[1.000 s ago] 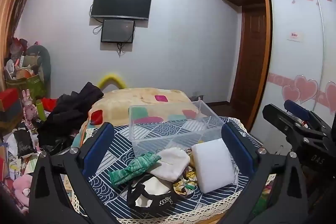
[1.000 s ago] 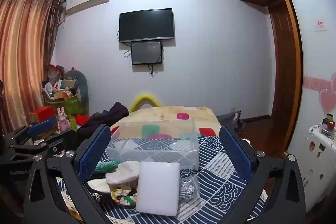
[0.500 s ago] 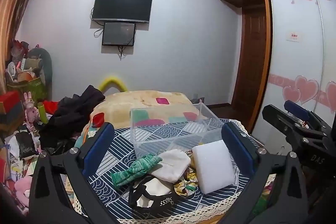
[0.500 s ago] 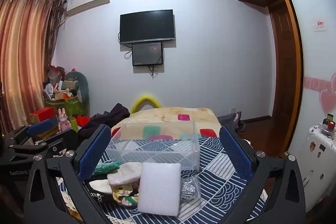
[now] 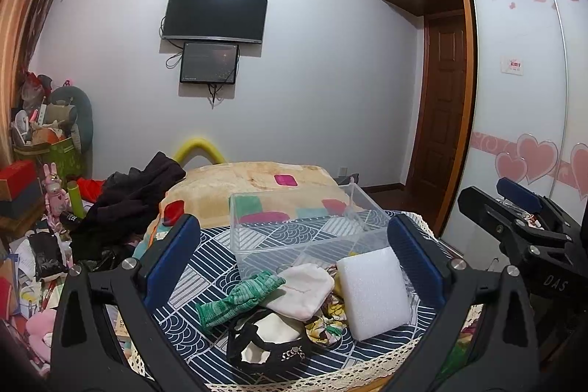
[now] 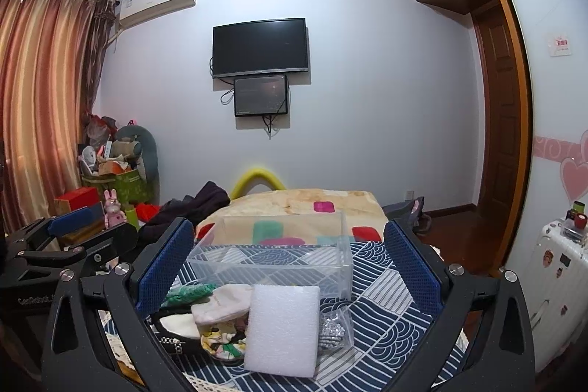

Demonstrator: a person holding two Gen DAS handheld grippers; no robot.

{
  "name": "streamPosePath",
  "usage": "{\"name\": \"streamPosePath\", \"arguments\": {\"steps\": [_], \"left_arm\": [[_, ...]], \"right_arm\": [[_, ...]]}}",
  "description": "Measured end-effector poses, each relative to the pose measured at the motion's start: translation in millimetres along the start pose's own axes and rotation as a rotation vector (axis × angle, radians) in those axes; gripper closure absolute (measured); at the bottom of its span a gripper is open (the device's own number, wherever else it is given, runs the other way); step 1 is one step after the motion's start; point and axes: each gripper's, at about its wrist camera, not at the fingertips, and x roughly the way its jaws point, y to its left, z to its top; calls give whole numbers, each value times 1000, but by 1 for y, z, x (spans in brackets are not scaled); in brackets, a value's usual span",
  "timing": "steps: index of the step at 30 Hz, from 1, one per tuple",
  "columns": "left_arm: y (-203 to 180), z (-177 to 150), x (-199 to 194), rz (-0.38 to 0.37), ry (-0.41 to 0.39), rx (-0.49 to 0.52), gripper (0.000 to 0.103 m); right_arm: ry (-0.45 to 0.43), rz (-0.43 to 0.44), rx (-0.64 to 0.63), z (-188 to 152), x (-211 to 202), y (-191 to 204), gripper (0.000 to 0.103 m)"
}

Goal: Organize soft objects

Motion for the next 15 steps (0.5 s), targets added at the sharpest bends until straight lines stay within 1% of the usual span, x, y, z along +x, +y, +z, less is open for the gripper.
{"name": "streamPosePath", "arguments": {"steps": [15], "left_arm": [[0,0,-2,3,-5,-1,0]], "right_arm": [[0,2,1,-1,0,1,0]]}}
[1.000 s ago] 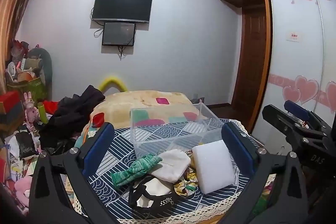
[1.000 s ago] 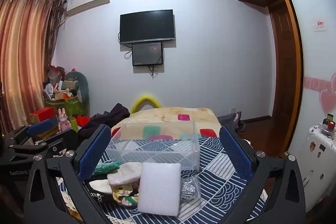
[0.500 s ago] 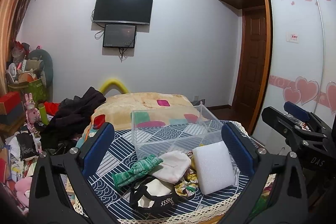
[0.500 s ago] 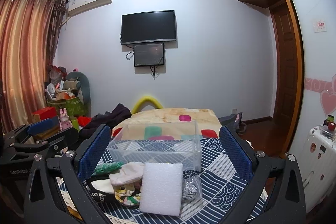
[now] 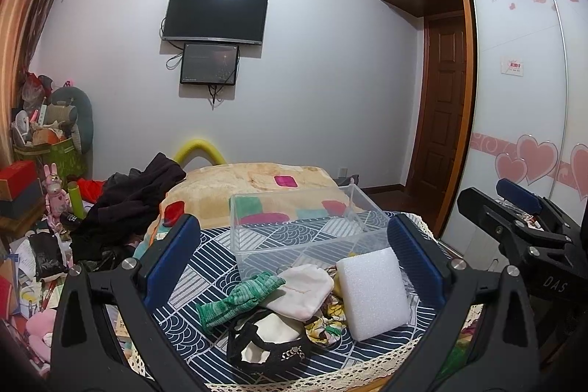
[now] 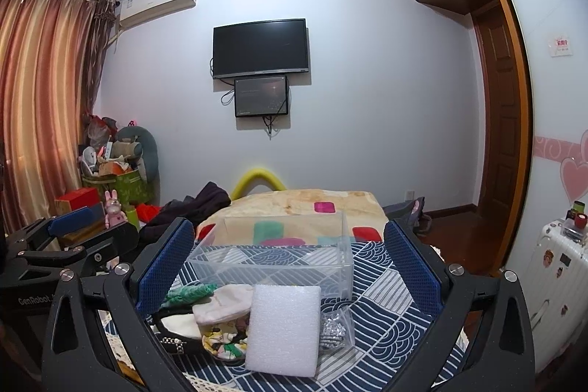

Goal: Organize soft objects

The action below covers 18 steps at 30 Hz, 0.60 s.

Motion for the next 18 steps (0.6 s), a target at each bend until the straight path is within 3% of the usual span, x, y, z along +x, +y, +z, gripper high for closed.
{"name": "streamPosePath", "arguments": {"steps": [18], "left_arm": [[-2,1,-4,-2,-9,4,0]], "right_arm": [[-1,3,0,1,-2,2,0]]}}
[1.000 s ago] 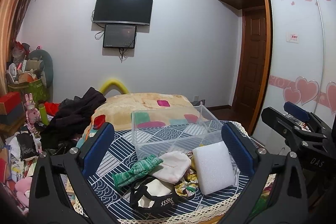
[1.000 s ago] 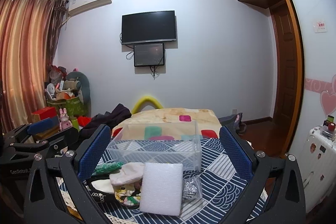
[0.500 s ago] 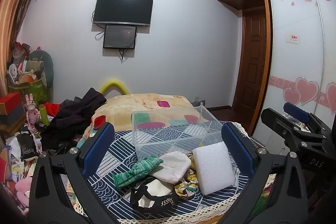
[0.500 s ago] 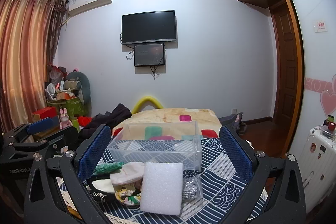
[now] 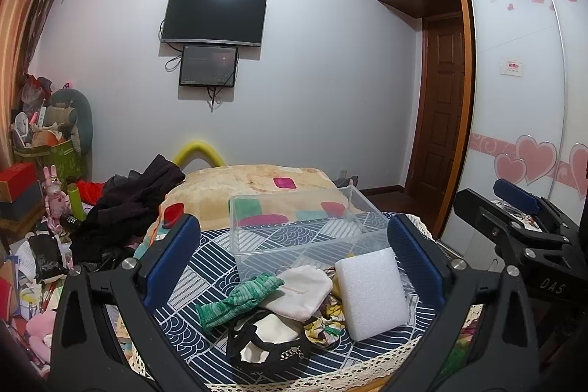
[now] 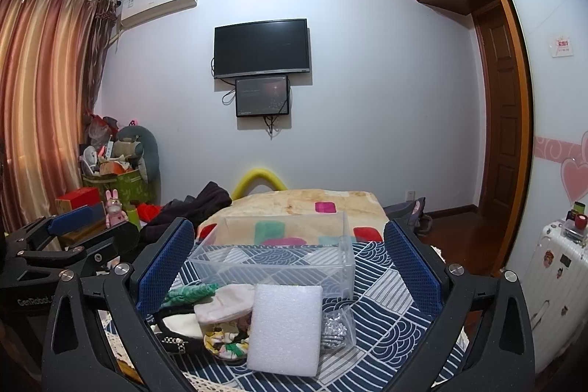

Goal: Organize soft objects

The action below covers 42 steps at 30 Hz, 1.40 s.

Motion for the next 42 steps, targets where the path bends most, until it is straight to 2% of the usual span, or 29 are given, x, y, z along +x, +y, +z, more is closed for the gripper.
{"name": "streamPosePath", "arguments": {"steps": [16,25,27,29,30,33,38,42], "left_arm": [[-1,-2,-2,-18,-6,4,0],[6,-6,2,-17,-13,0,0],[10,-9,5,-1,-10,2,6],[17,-12,11,26,7,4,16],[21,-13,15,35,19,2,18],[37,-20,31,63,66,-22,20],[55,-39,61,60,168,-51,21],[64,-61,86,84,254,-56,22]], "right_arm": [[6,0,2,-1,2,-3,0],[14,-36,-33,-8,10,0,0],[35,-44,-25,-11,15,-4,0],[60,-33,-1,-15,22,-10,0],[76,-23,12,-17,25,-13,0],[129,-7,31,-24,36,-18,0],[216,5,17,-44,55,-15,0],[280,22,-1,-58,65,-8,0]]}}
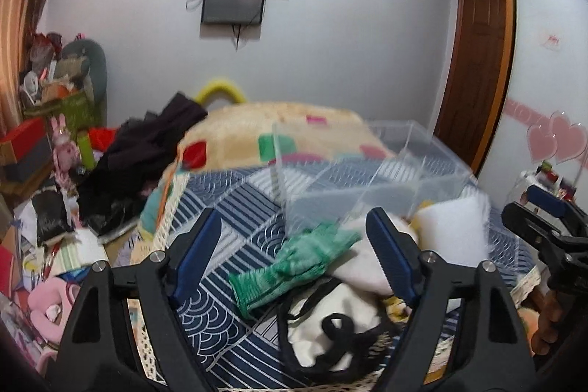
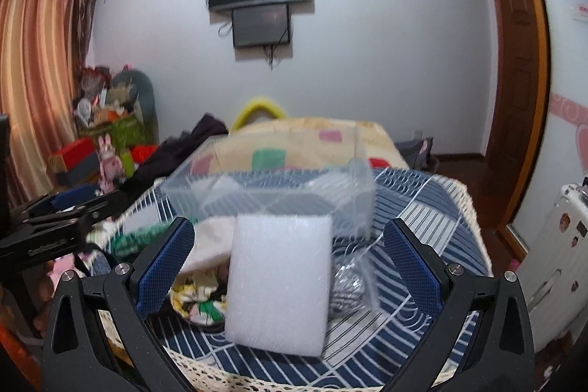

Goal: Organize soft objects
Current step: 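Grasp the white foam block with the right gripper while the left grasps the green glove, then lower the foam block and green glove into the clear box, open both grippers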

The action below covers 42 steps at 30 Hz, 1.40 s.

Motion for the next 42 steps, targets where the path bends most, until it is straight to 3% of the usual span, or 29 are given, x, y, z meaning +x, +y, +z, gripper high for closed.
{"name": "streamPosePath", "arguments": {"steps": [9,16,18,20,23,28,42], "left_arm": [[11,-24,45,-52,138,-44,23],[12,-30,58,-101,169,-72,58],[9,-31,57,-109,169,-64,72],[7,-31,56,-119,173,-66,76],[8,-29,54,-128,174,-78,83],[9,-24,42,-132,147,-82,87],[-5,24,-12,-164,-29,-47,87]], "right_arm": [[144,40,-24,-16,33,3,0],[208,46,-8,-20,43,0,0],[201,36,-16,-19,40,0,10],[204,39,-23,-19,39,0,21],[195,42,-19,-18,37,-2,21],[139,28,-31,-11,26,-3,22],[-12,-25,-27,27,4,-14,22]]}}
